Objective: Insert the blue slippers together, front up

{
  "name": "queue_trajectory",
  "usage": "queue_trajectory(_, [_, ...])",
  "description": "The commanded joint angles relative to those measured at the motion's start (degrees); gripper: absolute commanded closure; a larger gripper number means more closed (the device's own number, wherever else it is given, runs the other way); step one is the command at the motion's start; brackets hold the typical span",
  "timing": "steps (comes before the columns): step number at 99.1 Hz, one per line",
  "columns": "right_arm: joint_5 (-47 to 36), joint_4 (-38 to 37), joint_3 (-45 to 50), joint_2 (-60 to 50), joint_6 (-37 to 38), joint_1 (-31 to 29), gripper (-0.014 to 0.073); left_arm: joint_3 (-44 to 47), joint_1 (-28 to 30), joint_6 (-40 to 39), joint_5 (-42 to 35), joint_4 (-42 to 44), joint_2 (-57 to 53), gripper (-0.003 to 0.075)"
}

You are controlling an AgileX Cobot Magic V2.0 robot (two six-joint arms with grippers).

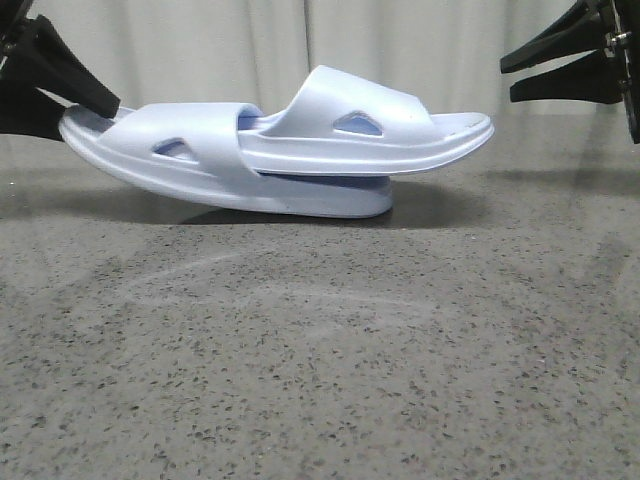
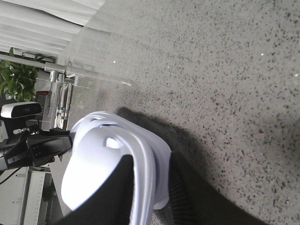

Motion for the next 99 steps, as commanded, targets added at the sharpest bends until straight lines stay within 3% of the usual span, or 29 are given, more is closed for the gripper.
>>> queue_trajectory(1, [7.90, 2.77, -1.65, -3.10, -0.30, -0.33, 0.0452, -1.62, -0.49, 0.84, -0.76, -3.14, -2.17, 0.0331])
queue_trajectory(7, [7.90, 2.22, -1.65, -3.10, -0.30, -0.33, 0.0452, -1.62, -0.49, 0.93, -1.65, -2.30, -2.17, 0.0300])
queue_trajectory(18, [7.90, 0.43, -1.65, -3.10, -0.30, -0.61, 0.0452, -1.62, 0.20, 2.01, -1.98, 0.50, -2.17, 0.0313])
queue_trajectory(44, [7.90, -1.27, -1.65, -3.79, -0.30, -4.72, 0.0452, -4.45, 4.10, 2.25, -0.58, 4.03, -2.64, 0.0406])
queue_trajectory(58, [7.90, -1.39, -1.65, -5.41, -0.30, -6.92, 0.0452, -7.22, 4.92, 2.25, -0.18, 4.57, -4.30, 0.0512])
queue_trajectory(71, [7.90, -0.52, -1.65, -7.04, -0.30, -7.73, 0.0459, -10.16, 4.92, 2.25, -0.89, 5.51, -6.92, 0.0696])
queue_trajectory(81, [7.90, 0.61, -1.65, -8.51, -0.30, -7.73, 0.0525, -11.02, 4.92, 2.03, -3.71, 5.65, -9.81, 0.0705])
queue_trajectory(93, [7.63, 2.23, -1.65, -10.88, -0.30, -7.73, 0.0694, -11.02, 4.92, 2.03, -9.12, 6.30, -14.28, 0.0705])
queue_trajectory(99, [6.73, 3.20, -1.65, -12.20, -0.30, -7.73, 0.0694, -11.02, 4.92, 2.03, -12.45, 6.84, -16.88, 0.0705])
